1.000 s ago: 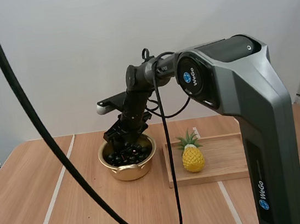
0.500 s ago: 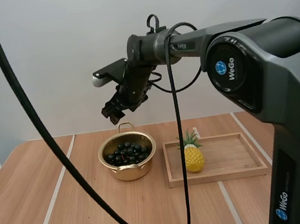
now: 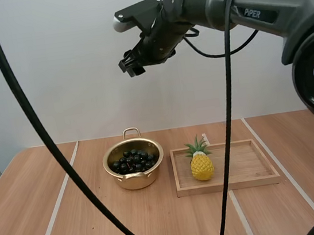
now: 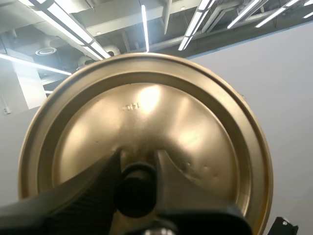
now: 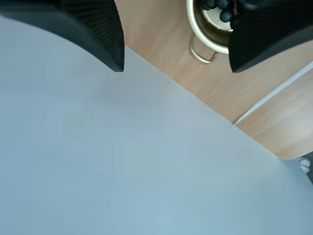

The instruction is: Open the pot, put the grape inside, and close it

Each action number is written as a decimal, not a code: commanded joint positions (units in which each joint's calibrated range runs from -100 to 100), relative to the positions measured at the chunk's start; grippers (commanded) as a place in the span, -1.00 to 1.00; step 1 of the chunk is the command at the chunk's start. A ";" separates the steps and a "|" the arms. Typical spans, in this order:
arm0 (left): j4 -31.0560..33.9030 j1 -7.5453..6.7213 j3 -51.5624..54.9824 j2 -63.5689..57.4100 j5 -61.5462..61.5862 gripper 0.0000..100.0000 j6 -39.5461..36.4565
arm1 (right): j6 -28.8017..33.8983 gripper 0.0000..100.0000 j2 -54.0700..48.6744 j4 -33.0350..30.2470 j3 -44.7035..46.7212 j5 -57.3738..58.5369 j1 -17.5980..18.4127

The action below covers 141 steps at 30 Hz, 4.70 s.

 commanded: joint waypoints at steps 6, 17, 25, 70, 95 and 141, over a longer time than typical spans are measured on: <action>-0.95 -0.07 -0.19 0.18 -3.40 -1.00 -0.27 | 1.23 1.00 -8.80 -0.26 -0.46 -4.59 -5.96; 4.21 -0.07 -0.19 0.18 -3.37 -1.00 -0.27 | 3.91 1.00 -16.22 -0.26 -8.24 -4.22 -11.96; 6.31 -0.07 -0.19 3.31 2.03 -1.00 -0.27 | 9.60 1.00 -20.48 -3.01 -8.83 -4.22 -14.33; -7.65 -0.07 50.55 16.17 2.03 -1.00 -0.29 | 25.78 -1.00 -28.14 -26.43 -8.83 2.55 -14.39; -9.37 -0.07 76.85 16.17 -22.20 -1.00 2.03 | 25.88 -1.00 -28.14 -26.43 -8.83 3.10 -14.39; -13.15 -0.07 79.79 33.67 -26.76 -1.00 8.06 | 25.86 -1.00 -28.14 -26.43 -8.83 5.07 -14.39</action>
